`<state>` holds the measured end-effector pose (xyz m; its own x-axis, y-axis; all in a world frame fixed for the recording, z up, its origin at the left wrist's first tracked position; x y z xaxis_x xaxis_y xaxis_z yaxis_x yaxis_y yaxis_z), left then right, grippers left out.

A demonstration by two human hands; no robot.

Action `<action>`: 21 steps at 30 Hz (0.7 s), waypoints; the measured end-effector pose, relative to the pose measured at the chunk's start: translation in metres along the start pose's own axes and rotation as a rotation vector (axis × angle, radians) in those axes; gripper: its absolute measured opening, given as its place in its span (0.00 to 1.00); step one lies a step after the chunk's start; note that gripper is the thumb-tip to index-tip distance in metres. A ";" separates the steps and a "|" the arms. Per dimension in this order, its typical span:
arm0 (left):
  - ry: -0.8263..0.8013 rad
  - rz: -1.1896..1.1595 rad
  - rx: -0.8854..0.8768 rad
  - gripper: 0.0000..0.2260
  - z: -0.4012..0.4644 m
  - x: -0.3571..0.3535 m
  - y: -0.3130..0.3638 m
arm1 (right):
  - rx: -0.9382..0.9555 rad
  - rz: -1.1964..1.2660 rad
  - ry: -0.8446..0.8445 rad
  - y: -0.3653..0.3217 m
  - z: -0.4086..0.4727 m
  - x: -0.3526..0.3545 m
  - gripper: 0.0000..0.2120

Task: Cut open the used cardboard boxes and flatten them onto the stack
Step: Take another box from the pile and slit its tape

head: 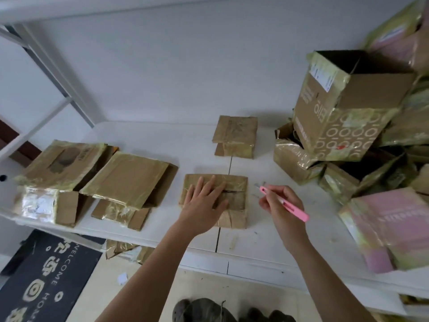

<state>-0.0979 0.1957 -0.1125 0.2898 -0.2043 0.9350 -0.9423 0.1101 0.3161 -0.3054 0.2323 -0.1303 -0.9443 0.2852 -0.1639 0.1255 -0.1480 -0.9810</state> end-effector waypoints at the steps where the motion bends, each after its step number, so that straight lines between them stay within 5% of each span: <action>1: -0.027 0.016 0.005 0.25 0.000 -0.004 -0.002 | 0.000 0.016 0.011 0.001 0.000 -0.002 0.02; 21: -0.036 0.069 0.022 0.31 0.005 -0.013 -0.009 | 0.089 -0.124 0.026 0.014 0.006 -0.025 0.07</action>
<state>-0.0942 0.1928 -0.1282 0.2179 -0.2318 0.9480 -0.9635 0.1037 0.2468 -0.2818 0.2169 -0.1397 -0.9426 0.3308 -0.0458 -0.0202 -0.1933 -0.9809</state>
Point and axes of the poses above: each hand's wrist, its own z-axis towards the middle knuckle, its own x-axis out of the back of the hand, y = z × x, the point moved 1 cm from there along z, towards the middle knuckle, and after that the axes turned 8 degrees about x, right-handed, at the moved point
